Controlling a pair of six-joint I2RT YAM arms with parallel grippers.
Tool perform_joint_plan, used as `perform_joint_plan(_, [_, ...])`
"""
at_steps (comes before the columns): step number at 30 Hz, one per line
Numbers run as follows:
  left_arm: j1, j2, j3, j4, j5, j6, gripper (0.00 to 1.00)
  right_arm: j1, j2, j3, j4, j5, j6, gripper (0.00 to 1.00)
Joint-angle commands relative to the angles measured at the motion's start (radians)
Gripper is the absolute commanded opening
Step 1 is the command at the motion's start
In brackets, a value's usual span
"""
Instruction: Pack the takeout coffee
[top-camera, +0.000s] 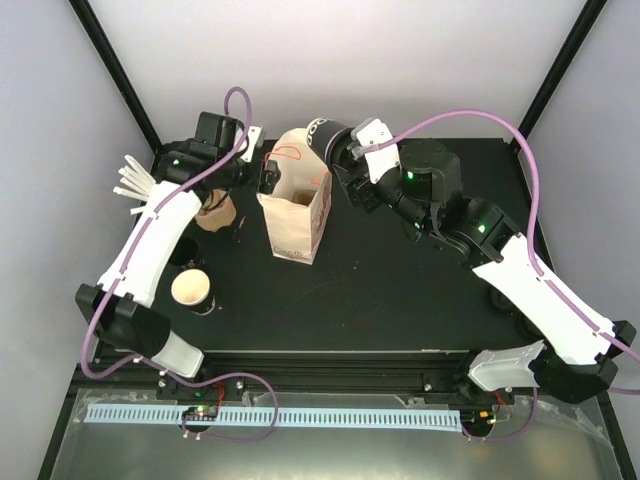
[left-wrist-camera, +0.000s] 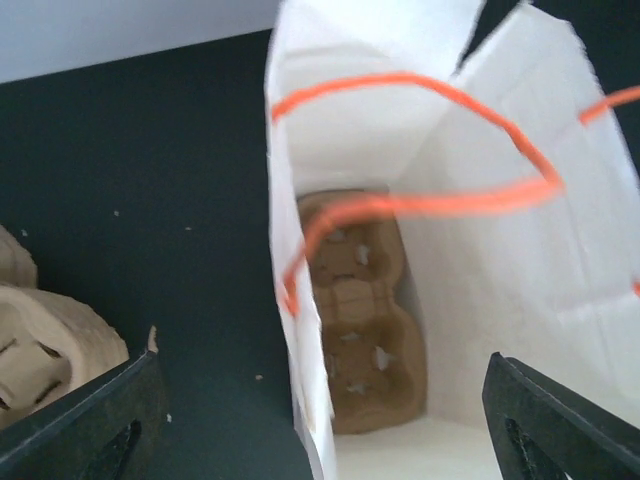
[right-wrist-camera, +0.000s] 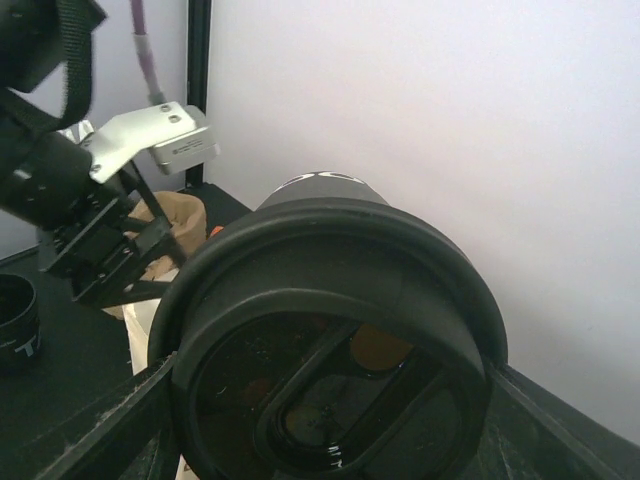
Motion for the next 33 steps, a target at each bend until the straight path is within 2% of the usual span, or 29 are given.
perform_joint_plan(1, [-0.002, 0.117, 0.102, -0.029, -0.104, 0.016, 0.88, -0.004, -0.017, 0.000, 0.031, -0.004, -0.008, 0.59])
perform_joint_plan(6, [-0.002, 0.228, 0.219, -0.109, -0.059, 0.020, 0.82, -0.004, -0.018, 0.010, 0.015, -0.022, 0.010, 0.58])
perform_joint_plan(8, [-0.002, 0.239, 0.232, -0.115, -0.059, 0.022, 0.71, -0.003, -0.016, 0.016, 0.008, -0.036, 0.018, 0.56])
perform_joint_plan(9, [-0.002, 0.240, 0.234, -0.108, -0.060, 0.027, 0.60, -0.004, -0.012, 0.022, -0.001, -0.048, 0.022, 0.54])
perform_joint_plan(12, [-0.002, 0.248, 0.261, -0.077, -0.015, 0.073, 0.05, -0.004, 0.007, 0.054, -0.051, -0.085, 0.049, 0.51])
perform_joint_plan(13, [-0.005, 0.251, 0.284, -0.077, 0.008, 0.093, 0.02, -0.005, 0.019, 0.074, -0.077, -0.090, 0.064, 0.51])
perform_joint_plan(16, [-0.032, 0.241, 0.326, -0.066, -0.002, 0.143, 0.02, -0.004, 0.071, 0.189, -0.197, -0.073, 0.119, 0.51])
perform_joint_plan(18, [-0.058, 0.203, 0.300, -0.033, -0.026, 0.163, 0.02, -0.004, 0.107, 0.274, -0.280, -0.047, 0.155, 0.49])
perform_joint_plan(23, [-0.143, 0.048, 0.085, 0.137, -0.027, 0.221, 0.01, -0.004, 0.209, 0.451, -0.527, 0.001, 0.229, 0.49])
perform_joint_plan(27, [-0.181, -0.044, -0.084, 0.257, -0.024, 0.187, 0.02, -0.004, 0.223, 0.458, -0.667, 0.024, 0.268, 0.49])
perform_joint_plan(33, [-0.194, -0.065, -0.104, 0.245, 0.044, 0.137, 0.01, -0.004, 0.142, 0.301, -0.688, 0.008, 0.301, 0.49])
